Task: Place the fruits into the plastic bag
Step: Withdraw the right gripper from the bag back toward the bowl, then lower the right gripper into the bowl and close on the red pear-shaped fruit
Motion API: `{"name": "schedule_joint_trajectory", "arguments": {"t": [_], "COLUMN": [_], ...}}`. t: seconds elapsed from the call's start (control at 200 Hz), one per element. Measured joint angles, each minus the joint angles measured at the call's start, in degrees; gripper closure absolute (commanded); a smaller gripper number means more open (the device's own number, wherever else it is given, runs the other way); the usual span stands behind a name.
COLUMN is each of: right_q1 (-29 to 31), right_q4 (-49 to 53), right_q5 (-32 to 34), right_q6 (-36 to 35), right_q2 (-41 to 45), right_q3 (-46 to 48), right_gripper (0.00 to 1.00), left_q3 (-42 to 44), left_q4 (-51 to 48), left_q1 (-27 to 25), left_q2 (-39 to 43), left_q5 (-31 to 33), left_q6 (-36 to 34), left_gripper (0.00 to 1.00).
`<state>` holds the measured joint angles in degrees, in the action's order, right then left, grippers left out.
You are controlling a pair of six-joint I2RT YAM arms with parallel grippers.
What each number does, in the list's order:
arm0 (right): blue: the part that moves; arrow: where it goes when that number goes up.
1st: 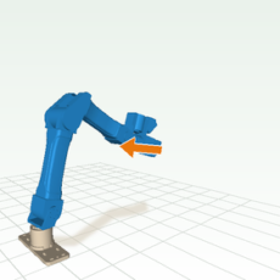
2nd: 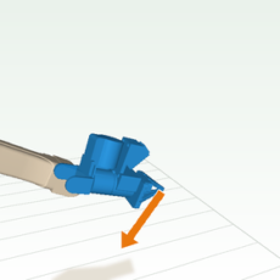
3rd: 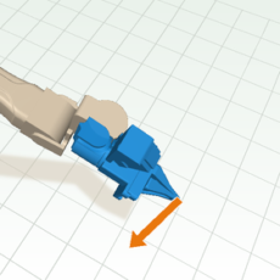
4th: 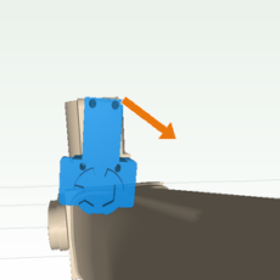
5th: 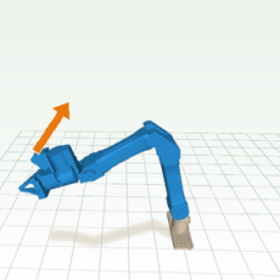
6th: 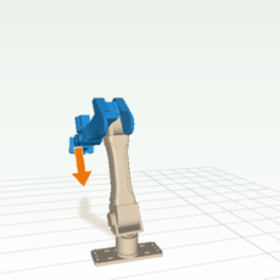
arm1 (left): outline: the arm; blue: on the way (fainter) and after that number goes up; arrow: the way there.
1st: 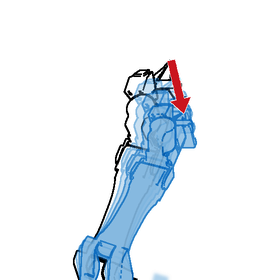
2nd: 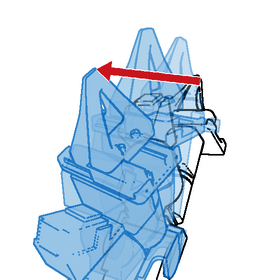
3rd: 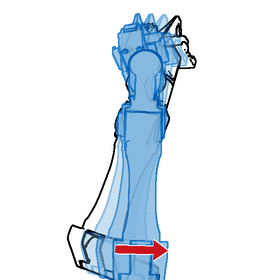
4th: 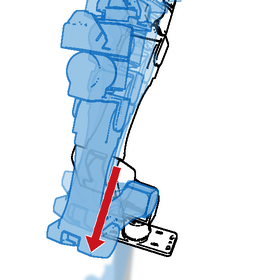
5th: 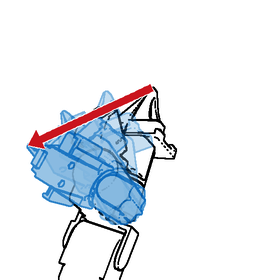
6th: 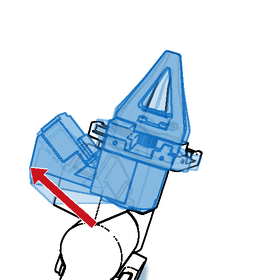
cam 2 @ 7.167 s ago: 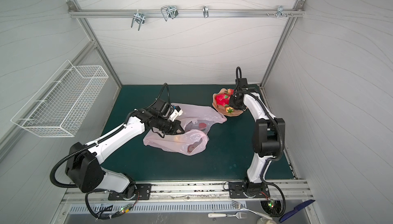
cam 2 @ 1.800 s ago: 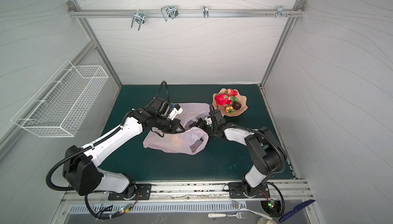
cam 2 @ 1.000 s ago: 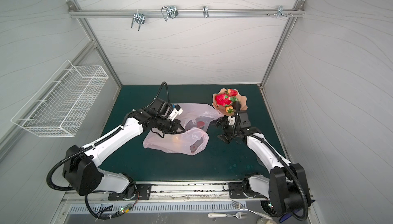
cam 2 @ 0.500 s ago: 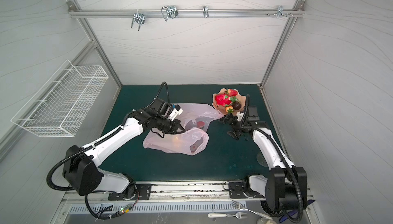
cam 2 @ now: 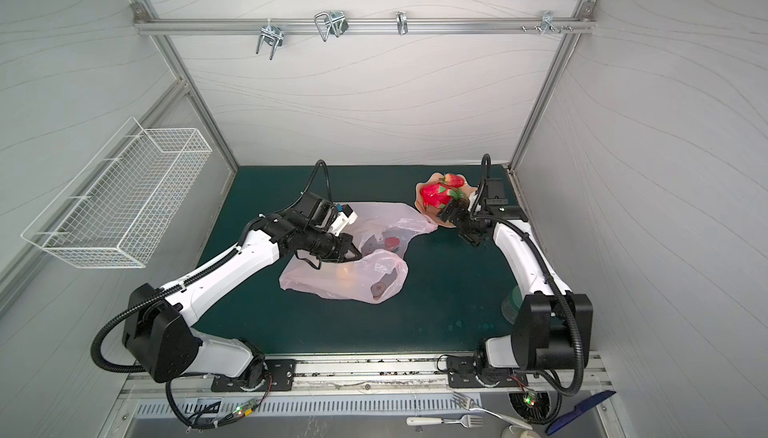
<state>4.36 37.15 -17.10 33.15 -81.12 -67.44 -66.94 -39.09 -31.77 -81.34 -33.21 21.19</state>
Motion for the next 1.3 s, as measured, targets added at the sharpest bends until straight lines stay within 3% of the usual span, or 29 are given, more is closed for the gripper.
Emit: {"name": "schedule_joint_trajectory", "arguments": {"t": [0.37, 0.725, 1.301], "right_q1": [0.0, 0.0, 0.9], "right_q4": [2.6, 3.9, 5.3], "right_q5": [8.1, 11.1, 15.5], "right_q6": [-7.6, -11.8, -17.2], "right_q2": [-9.5, -19.6, -36.7], "right_q3": [-10.7, -16.7, -29.2], "right_gripper": [0.13, 0.23, 0.25], "left_q3": [0.0, 0.0, -0.4], "left_q4": [-0.1, -1.3, -2.0], "left_q1": [0.0, 0.0, 0.0], "left_q2": [0.0, 0.0, -0.5], "left_q5": [0.0, 0.0, 0.0], "left_q6": [0.0, -0.9, -1.3], "left_gripper": [1.0, 1.0, 1.0]}}
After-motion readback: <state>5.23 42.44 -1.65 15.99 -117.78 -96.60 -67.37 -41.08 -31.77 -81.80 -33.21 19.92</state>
